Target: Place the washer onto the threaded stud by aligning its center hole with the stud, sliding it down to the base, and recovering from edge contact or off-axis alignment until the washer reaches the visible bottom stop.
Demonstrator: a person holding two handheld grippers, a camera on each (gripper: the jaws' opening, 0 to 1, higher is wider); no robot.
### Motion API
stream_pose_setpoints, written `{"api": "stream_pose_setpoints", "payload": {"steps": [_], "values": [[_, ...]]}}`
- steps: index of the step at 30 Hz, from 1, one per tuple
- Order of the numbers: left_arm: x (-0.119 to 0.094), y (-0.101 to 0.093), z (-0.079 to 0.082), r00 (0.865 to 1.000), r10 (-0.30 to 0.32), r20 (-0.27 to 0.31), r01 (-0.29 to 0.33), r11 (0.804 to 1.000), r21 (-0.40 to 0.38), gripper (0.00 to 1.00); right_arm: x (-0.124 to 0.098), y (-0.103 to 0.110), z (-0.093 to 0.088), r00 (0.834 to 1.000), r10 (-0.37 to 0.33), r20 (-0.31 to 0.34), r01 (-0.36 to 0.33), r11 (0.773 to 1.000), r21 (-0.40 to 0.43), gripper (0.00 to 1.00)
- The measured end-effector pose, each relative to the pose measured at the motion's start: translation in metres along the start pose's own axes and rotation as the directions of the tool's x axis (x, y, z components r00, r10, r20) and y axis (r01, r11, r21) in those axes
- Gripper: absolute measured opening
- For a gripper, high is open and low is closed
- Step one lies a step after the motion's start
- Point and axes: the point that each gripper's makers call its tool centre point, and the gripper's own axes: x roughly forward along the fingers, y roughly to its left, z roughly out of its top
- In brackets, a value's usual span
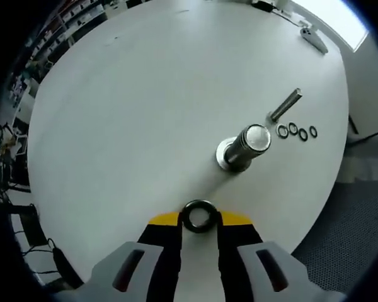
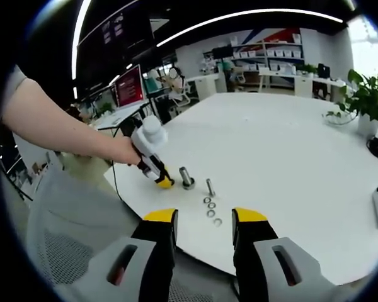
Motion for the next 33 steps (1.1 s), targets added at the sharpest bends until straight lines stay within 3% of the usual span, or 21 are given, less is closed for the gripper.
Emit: {"api": "stream_pose_setpoints", "payload": {"steps": [18, 33], "values": [[-0.015, -0.002, 0.013, 0.999, -0.013, 0.036, 0.012, 1.0, 0.019, 0.19, 0.0, 0.0, 0.0, 1.0, -0.001, -0.002, 0.001, 1.0, -0.007, 0.36], [-0.052, 0.002, 0.041, 0.991, -0.014, 0.13, 0.009, 0.999, 0.039, 0.19, 0.0, 0.001, -0.001, 1.0, 0.003, -0.005, -0.003, 1.0, -0.016, 0.36]]}}
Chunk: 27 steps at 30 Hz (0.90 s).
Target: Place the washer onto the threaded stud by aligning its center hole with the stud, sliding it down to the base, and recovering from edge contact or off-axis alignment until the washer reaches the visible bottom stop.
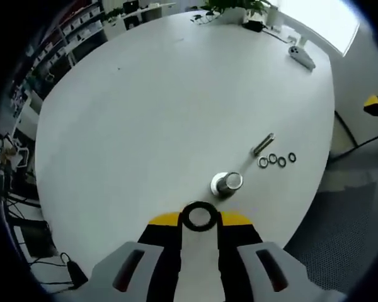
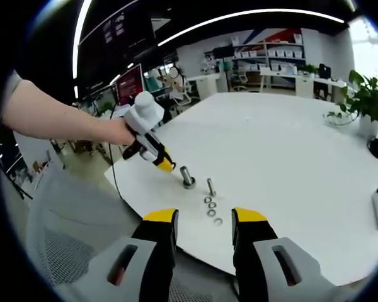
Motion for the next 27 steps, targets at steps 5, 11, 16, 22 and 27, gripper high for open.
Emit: {"api": "stream_pose_setpoints", "payload": {"steps": [5, 11, 16, 22, 27], "values": [[-0.007, -0.01, 0.012, 1.0, -0.015, 0.018, 0.014, 1.0, 0.021, 0.19, 0.0, 0.001, -0.001, 1.0, 0.003, -0.005, -0.003, 1.0, -0.005, 0.36], [-0.012, -0.019, 0.024, 0.999, -0.032, 0.031, 0.03, 0.998, 0.057, 0.19, 0.0, 0.001, -0.001, 1.0, 0.003, -0.004, -0.003, 1.0, 0.002, 0.36], [-0.008, -0.024, 0.031, 0.999, -0.036, 0.034, 0.033, 0.996, 0.086, 0.19, 0.0, 0.001, -0.001, 1.0, 0.005, -0.005, -0.005, 1.0, -0.001, 0.36], [0.0, -0.03, 0.033, 0.999, -0.044, 0.014, 0.042, 0.993, 0.109, 0.19, -0.001, 0.001, 0.0, 1.0, 0.003, 0.003, -0.003, 1.0, 0.002, 0.36], [0.004, -0.033, 0.032, 0.999, -0.038, -0.009, 0.039, 0.99, 0.133, 0.19, -0.001, 0.0, 0.002, 1.0, 0.0, 0.013, 0.0, 1.0, -0.001, 0.36]]}}
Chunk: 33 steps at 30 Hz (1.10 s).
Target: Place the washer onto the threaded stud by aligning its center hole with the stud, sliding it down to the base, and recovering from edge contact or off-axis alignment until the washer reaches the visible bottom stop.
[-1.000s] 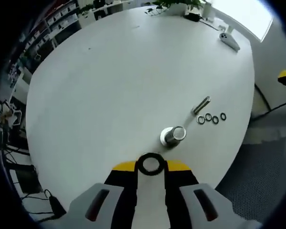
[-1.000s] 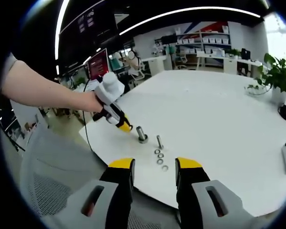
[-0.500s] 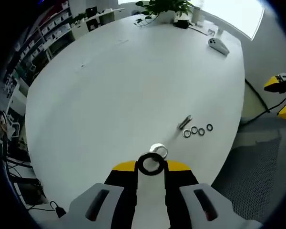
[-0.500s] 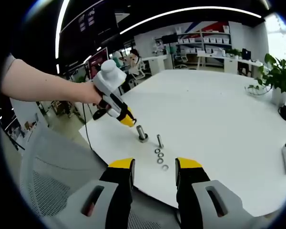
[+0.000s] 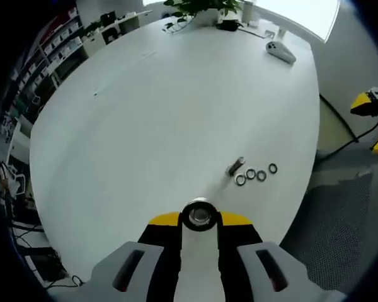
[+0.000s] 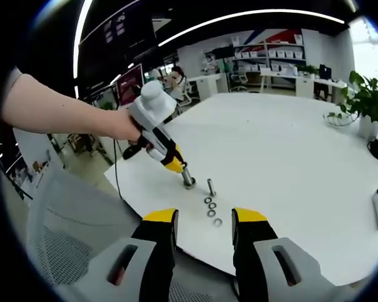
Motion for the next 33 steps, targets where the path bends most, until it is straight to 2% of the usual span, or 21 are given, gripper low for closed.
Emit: {"api": "stream_pose_setpoints", "payload": {"steps": [9, 17, 27, 33], "values": [[0.006, -0.002, 0.001, 1.0, 0.0, -0.026, 0.0, 1.0, 0.026, 0.19, 0.0, 0.0, 0.001, 1.0, 0.001, 0.004, -0.001, 1.0, 0.004, 0.36], [0.021, -0.003, -0.005, 0.998, 0.001, -0.07, 0.004, 0.998, 0.065, 0.19, 0.0, -0.003, 0.0, 1.0, -0.008, 0.003, 0.008, 1.0, 0.015, 0.36], [0.039, -0.002, -0.011, 0.995, -0.008, -0.101, 0.012, 0.999, 0.041, 0.19, 0.0, -0.005, -0.001, 1.0, -0.015, 0.004, 0.015, 1.0, 0.027, 0.36], [0.049, -0.005, -0.015, 0.992, -0.003, -0.122, 0.012, 0.998, 0.067, 0.19, -0.001, -0.004, 0.0, 1.0, -0.016, 0.005, 0.016, 1.0, 0.024, 0.36]]}}
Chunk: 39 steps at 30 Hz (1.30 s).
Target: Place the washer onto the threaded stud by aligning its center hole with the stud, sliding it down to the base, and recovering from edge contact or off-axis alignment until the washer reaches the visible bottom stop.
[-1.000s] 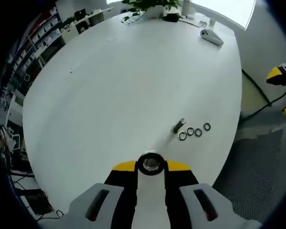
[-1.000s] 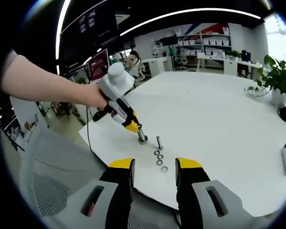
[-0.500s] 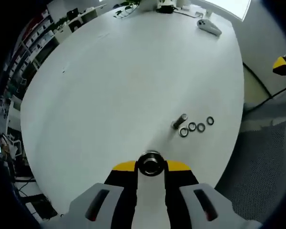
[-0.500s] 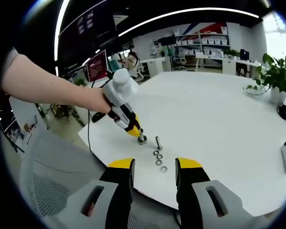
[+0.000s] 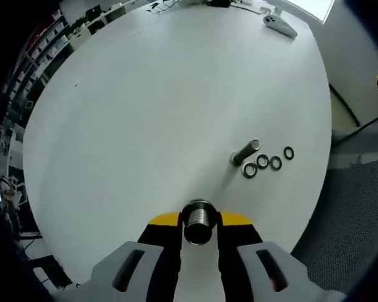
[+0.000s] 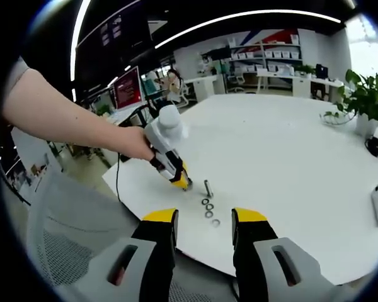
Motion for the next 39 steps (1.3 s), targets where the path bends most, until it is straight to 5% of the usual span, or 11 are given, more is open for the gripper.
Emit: {"api": "stream_pose_setpoints", "payload": {"steps": [11, 21, 28, 39], "values": [[-0.002, 0.006, 0.007, 0.999, -0.004, 0.046, 0.005, 1.0, -0.021, 0.17, 0.0, 0.0, 0.0, 1.0, 0.003, 0.0, -0.003, 1.0, 0.006, 0.36], [-0.015, 0.015, 0.016, 0.993, 0.028, 0.118, -0.02, 0.997, -0.072, 0.27, 0.001, 0.001, 0.0, 1.0, 0.013, 0.003, -0.013, 1.0, 0.022, 0.36], [-0.039, 0.024, 0.031, 0.968, 0.069, 0.24, -0.036, 0.99, -0.137, 0.28, 0.001, 0.003, 0.0, 1.0, 0.022, 0.0, -0.022, 1.0, 0.013, 0.36], [-0.076, 0.035, 0.02, 0.934, 0.134, 0.331, -0.071, 0.978, -0.197, 0.3, 0.002, 0.004, 0.0, 1.0, 0.03, 0.002, -0.03, 0.999, 0.013, 0.36]]}}
